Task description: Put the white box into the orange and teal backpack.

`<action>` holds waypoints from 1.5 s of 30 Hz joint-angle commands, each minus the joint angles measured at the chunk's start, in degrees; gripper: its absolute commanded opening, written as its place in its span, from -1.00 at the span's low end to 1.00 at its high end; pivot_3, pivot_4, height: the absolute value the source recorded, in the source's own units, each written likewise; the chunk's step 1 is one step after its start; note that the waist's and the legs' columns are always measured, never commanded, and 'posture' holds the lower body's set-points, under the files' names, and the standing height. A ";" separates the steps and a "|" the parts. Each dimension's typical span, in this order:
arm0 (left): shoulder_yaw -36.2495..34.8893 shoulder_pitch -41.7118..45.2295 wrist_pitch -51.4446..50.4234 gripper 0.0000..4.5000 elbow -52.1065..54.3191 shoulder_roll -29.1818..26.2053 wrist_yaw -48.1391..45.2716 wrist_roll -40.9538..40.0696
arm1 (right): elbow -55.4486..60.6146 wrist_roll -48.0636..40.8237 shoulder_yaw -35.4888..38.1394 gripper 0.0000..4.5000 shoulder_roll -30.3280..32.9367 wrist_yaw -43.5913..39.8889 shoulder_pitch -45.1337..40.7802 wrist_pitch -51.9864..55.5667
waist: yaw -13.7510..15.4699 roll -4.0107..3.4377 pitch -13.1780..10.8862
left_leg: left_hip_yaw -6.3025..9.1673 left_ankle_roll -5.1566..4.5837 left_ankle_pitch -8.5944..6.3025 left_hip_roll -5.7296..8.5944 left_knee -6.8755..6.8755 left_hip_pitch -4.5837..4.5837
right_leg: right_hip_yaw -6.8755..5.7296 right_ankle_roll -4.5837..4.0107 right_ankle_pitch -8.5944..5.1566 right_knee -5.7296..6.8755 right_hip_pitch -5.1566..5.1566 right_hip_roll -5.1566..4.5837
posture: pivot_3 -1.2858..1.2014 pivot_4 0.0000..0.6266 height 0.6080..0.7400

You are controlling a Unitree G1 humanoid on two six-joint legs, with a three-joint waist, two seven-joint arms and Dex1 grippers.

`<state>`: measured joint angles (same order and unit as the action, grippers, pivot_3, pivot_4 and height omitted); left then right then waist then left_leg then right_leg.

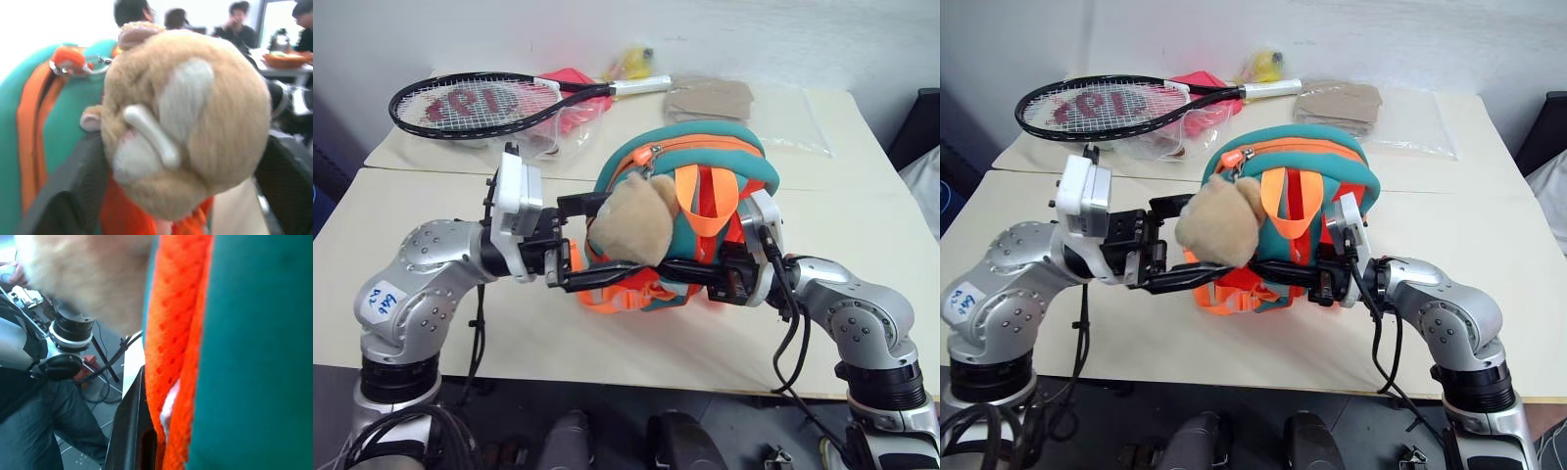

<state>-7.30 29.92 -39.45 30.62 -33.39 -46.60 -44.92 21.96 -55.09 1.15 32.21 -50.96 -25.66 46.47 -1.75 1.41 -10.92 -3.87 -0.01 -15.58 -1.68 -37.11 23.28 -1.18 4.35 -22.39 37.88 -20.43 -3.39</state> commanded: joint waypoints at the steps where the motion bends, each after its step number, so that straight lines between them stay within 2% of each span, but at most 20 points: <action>1: -3.28 -0.71 1.50 0.36 1.10 0.08 4.06 -0.11 | 0.55 -0.03 0.07 -0.97 -0.31 -0.57 -0.32 -0.64 | 0.07 0.00 0.00 | 0.00 0.01 0.00 0.00 -0.01 -0.01 | 0.00 0.00 0.00 0.01 0.00 0.00 | 0.03 -0.52 1.00; 3: -6.19 -1.37 0.57 0.11 0.15 -0.91 4.63 -2.45 | 0.85 0.24 0.03 -0.97 -0.34 -0.46 0.16 -0.77 | 0.09 0.00 0.00 | 0.00 0.01 0.01 0.00 -0.02 -0.01 | 0.00 0.00 0.00 0.01 0.01 -0.01 | 0.03 -0.52 1.00; 6: -10.14 -4.53 -2.41 -0.20 -2.05 -7.28 -0.03 -5.27 | 0.94 0.33 0.32 -0.97 -0.56 0.07 0.56 -0.84 | -0.02 0.00 0.00 | 0.01 0.02 0.01 -0.01 0.00 -0.01 | 0.00 0.00 0.00 0.00 0.00 0.00 | 0.03 -0.52 1.00; 9: -12.89 -7.34 0.30 -0.46 -10.29 -13.73 -4.11 -0.82 | 0.74 0.41 0.58 -0.97 -0.90 0.65 0.92 -1.02 | -0.06 -0.01 0.00 | 0.00 0.06 0.04 -0.01 0.05 -0.05 | 0.00 -0.01 -0.01 0.02 -0.01 0.00 | 0.03 -0.52 1.00; 10: -11.97 -7.92 3.44 -0.52 -13.59 -15.48 -4.43 3.30 | 0.75 0.42 0.62 -0.97 -0.92 0.70 1.02 -1.05 | -0.01 -0.01 0.00 | 0.00 0.07 0.04 -0.01 0.04 -0.07 | -0.01 -0.02 -0.01 0.03 -0.01 0.00 | 0.03 -0.52 1.00; 13: -5.56 -9.74 10.82 -0.52 -19.83 -18.52 -7.21 12.70 | 0.42 0.57 0.66 -0.97 -0.95 0.53 1.03 -1.24 | 0.08 0.00 0.01 | 0.01 0.03 0.06 0.01 0.06 -0.08 | -0.01 -0.03 -0.02 0.02 -0.01 -0.02 | 0.03 -0.52 1.00; 16: 2.75 -10.67 13.14 -0.52 -22.68 -17.12 -8.63 18.04 | 0.13 0.65 0.83 -0.97 -1.17 0.49 1.02 -1.44 | 0.11 -0.01 0.01 | -0.02 -0.01 0.03 0.06 0.10 -0.07 | 0.00 -0.03 -0.02 -0.02 0.00 -0.09 | 0.03 -0.52 1.00; 19: 10.09 -9.68 15.38 -0.52 -25.88 -12.43 -7.58 22.94 | -0.03 0.72 0.97 -0.97 -1.47 0.56 1.10 -1.59 | 0.22 -0.03 0.02 | -0.01 -0.04 -0.01 0.05 0.11 -0.05 | 0.00 -0.03 -0.02 -0.03 -0.02 -0.09 | 0.03 -0.52 1.00; 21: 12.41 -8.92 14.65 -0.52 -27.08 -9.14 -7.39 23.36 | 0.09 0.66 1.01 -0.97 -1.59 0.69 1.17 -1.51 | 0.26 -0.03 0.03 | -0.01 -0.27 -0.14 0.06 0.08 -0.02 | -0.01 -0.03 -0.02 0.00 -0.03 -0.10 | 0.03 -0.52 1.00; 24: 13.36 -8.99 15.66 -0.52 -27.45 -7.28 -8.56 24.35 | 0.30 0.64 1.18 -0.97 -1.81 1.12 1.49 -1.56 | 0.32 -0.03 0.04 | 0.02 -0.28 -0.15 0.05 0.04 0.00 | -0.04 -0.03 -0.01 0.01 -0.03 -0.10 | 0.03 -0.52 1.00; 27: 7.29 -10.62 11.49 -0.22 -25.56 -7.64 -8.15 19.38 | -0.35 2.10 2.98 -0.97 -3.81 4.35 1.95 -4.38 | 0.22 -0.04 0.04 | 0.02 -0.28 -0.15 0.05 0.03 -0.02 | -0.04 -0.03 -0.01 0.03 -0.01 -0.11 | 0.03 -0.52 1.00; 29: 3.60 -11.97 11.08 0.04 -24.01 -8.53 -9.16 16.89 | -0.96 3.13 3.96 -0.66 -4.32 5.52 2.10 -5.60 | 0.10 -0.04 0.04 | 0.02 -0.27 -0.14 0.04 0.04 -0.02 | -0.04 -0.03 -0.01 0.04 -0.02 -0.10 | 0.03 -0.52 1.00; 31: -1.27 -15.88 13.21 0.29 -23.33 -12.12 -12.26 16.14 | -0.98 8.10 3.83 -0.44 -0.93 1.46 3.43 -10.39 | -0.21 -0.03 0.04 | 0.01 -0.25 -0.13 0.04 0.05 0.00 | -0.04 -0.03 -0.01 0.03 -0.05 -0.10 | 0.03 -0.52 1.00; 33: -5.50 -22.04 17.49 0.58 -23.22 -16.79 -16.93 17.19 | -1.17 19.43 0.83 -0.12 7.35 -7.77 7.14 -22.15 | -0.14 -0.06 0.02 | -0.01 -0.24 -0.14 0.04 0.12 -0.01 | -0.03 -0.03 -0.01 -0.01 -0.08 -0.10 | 0.03 -0.52 1.00; 35: -9.41 -30.08 22.38 0.89 -22.88 -20.93 -21.80 19.02 | -1.83 20.92 2.91 0.21 11.98 -12.53 11.01 -25.54 | -0.07 -0.08 0.01 | -0.03 -0.21 -0.17 0.05 0.20 0.00 | -0.03 -0.05 -0.02 -0.14 -0.09 -0.09 | 0.03 -0.52 1.00; 36: -11.81 -33.07 23.60 0.97 -22.69 -21.47 -22.75 18.70 | -2.84 19.45 5.45 0.31 12.44 -12.12 11.88 -25.26 | -0.10 -0.08 0.01 | -0.05 -0.21 -0.19 0.05 0.24 -0.04 | -0.03 -0.05 -0.03 -0.18 -0.05 -0.10 | 0.03 -0.52 1.00; 37: -13.41 -34.91 24.25 1.00 -22.55 -21.60 -23.09 18.16 | -3.59 18.32 7.27 0.47 12.41 -11.46 12.32 -24.94 | -0.08 -0.08 0.01 | -0.05 -0.20 -0.20 0.03 0.23 -0.05 | -0.03 -0.06 -0.03 -0.20 -0.03 -0.11 | 0.03 -0.52 1.00; 39: -19.16 -38.70 25.58 1.00 -23.56 -20.38 -21.24 17.71 | -10.34 22.01 11.83 0.78 17.03 -16.22 15.97 -30.57 | 0.05 -0.10 0.00 | -0.05 -0.32 -0.26 0.04 0.15 -0.04 | -0.03 -0.06 -0.03 -0.22 0.02 -0.14 | 0.03 -0.52 1.00; 41: -22.99 -41.61 24.96 1.00 -24.52 -20.47 -20.19 18.14 | -18.09 25.94 15.75 1.00 19.73 -20.02 18.02 -39.84 | 0.52 -0.09 0.00 | 0.02 -0.42 -0.31 0.06 0.12 -0.05 | -0.11 -0.06 -0.03 -0.25 0.12 -0.19 | 0.03 -0.52 1.00; 45: -26.11 -44.31 29.96 1.00 -25.02 -20.16 -20.41 20.08 | -32.72 30.58 18.82 1.00 23.16 -24.22 19.57 -51.40 | 0.20 -0.09 0.00 | 0.04 -0.44 -0.32 0.06 0.14 -0.33 | -0.14 -0.08 -0.04 -0.36 0.41 -0.19 | 0.03 -0.52 1.00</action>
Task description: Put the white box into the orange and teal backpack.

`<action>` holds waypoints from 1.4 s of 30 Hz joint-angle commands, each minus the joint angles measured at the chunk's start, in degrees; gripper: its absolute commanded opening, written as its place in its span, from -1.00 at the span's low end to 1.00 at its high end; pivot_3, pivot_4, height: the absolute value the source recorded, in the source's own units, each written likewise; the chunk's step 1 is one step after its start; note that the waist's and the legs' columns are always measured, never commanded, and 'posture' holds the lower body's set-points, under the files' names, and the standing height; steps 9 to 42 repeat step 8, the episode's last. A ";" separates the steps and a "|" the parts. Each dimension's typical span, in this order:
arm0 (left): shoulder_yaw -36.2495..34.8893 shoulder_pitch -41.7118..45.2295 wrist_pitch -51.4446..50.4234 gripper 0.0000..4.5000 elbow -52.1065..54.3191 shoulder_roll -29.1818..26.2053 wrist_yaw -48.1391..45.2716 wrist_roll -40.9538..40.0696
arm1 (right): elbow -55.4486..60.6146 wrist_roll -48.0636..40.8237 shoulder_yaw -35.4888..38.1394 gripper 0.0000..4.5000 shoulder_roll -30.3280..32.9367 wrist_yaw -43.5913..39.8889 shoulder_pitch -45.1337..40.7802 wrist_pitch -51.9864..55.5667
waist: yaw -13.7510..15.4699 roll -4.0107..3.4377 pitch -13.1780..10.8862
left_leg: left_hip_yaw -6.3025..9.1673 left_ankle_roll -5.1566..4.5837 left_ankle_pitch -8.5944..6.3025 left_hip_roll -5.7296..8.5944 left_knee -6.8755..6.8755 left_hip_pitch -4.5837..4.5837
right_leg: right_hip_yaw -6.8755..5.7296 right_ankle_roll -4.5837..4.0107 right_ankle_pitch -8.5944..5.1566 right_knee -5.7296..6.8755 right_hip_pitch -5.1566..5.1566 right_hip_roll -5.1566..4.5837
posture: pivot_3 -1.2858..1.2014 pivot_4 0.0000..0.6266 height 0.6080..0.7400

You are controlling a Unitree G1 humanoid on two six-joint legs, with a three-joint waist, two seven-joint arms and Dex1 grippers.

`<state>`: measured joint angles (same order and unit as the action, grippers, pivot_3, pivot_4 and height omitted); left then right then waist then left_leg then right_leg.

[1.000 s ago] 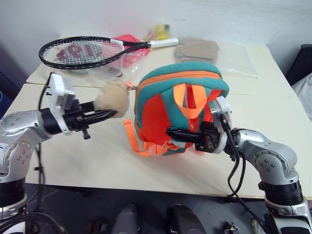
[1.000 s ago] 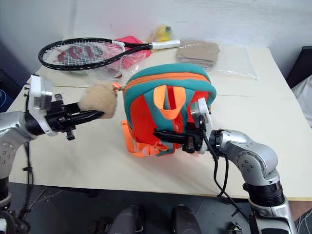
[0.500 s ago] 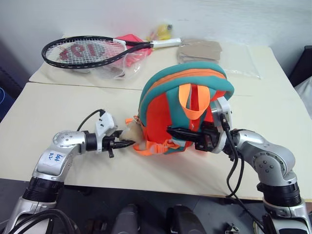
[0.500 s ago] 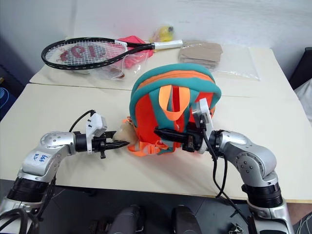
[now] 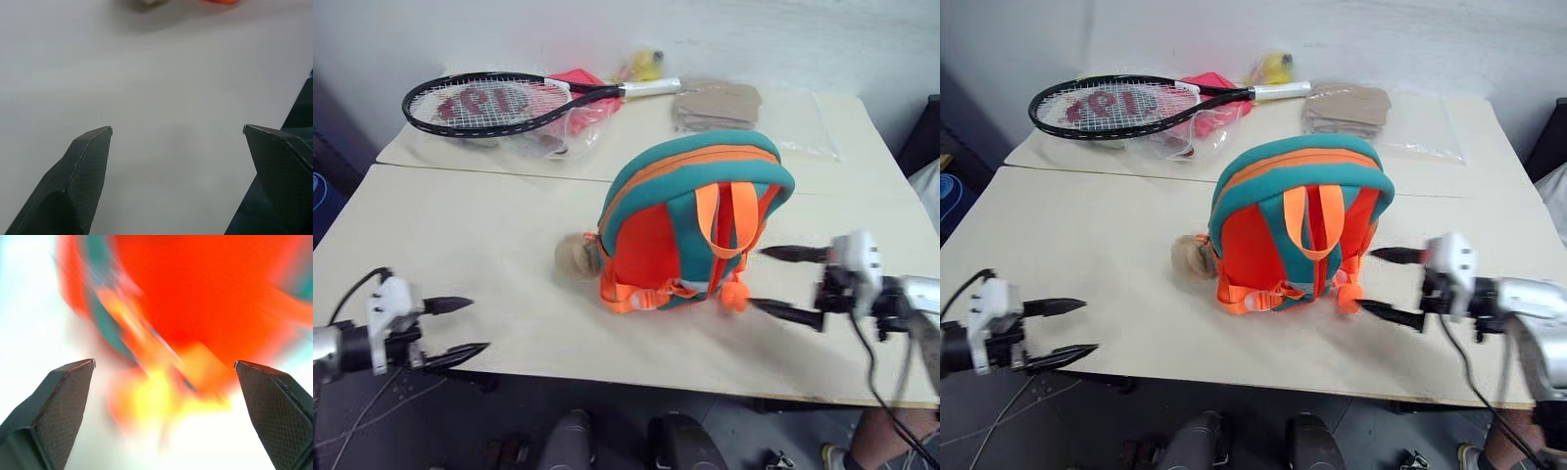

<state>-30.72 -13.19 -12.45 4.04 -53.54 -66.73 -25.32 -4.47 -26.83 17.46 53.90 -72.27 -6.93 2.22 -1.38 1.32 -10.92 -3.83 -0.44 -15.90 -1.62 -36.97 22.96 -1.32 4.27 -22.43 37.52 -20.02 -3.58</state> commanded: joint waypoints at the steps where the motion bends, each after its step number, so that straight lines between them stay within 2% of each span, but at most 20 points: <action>1: -2.97 -1.83 3.33 1.00 2.37 0.10 -0.68 0.29 | -8.29 2.92 2.62 1.00 1.78 -3.85 0.88 -9.00 | -0.29 0.00 0.00 | 0.00 0.01 0.00 0.00 0.04 -0.06 | 0.00 -0.01 0.00 -0.01 0.04 0.00 | 0.03 -0.52 1.00; 5: -3.63 -1.74 1.03 1.00 5.32 2.09 1.67 -2.16 | -16.04 5.28 1.79 1.00 1.20 -4.08 0.23 -13.75 | -0.86 -0.04 -0.01 | -0.13 0.07 -0.03 -0.01 0.44 -0.61 | 0.06 -0.08 -0.05 -0.15 0.45 0.01 | 0.03 -0.52 1.00; 8: -2.60 -1.50 1.95 1.00 6.02 2.43 5.19 1.44 | -18.44 6.51 0.82 1.00 0.01 -3.17 -0.30 -15.94 | -1.09 -0.04 -0.02 | -0.14 0.17 0.04 -0.03 0.59 -0.70 | 0.07 -0.09 -0.05 -0.13 0.46 0.06 | 0.03 -0.52 1.00; 42: -2.60 -1.50 1.95 1.00 6.02 2.43 5.19 1.44 | -18.44 6.51 0.82 1.00 0.01 -3.17 -0.30 -15.94 | -1.09 -0.04 -0.02 | -0.14 0.17 0.04 -0.03 0.59 -0.70 | 0.07 -0.09 -0.05 -0.13 0.46 0.06 | 0.03 -0.52 1.00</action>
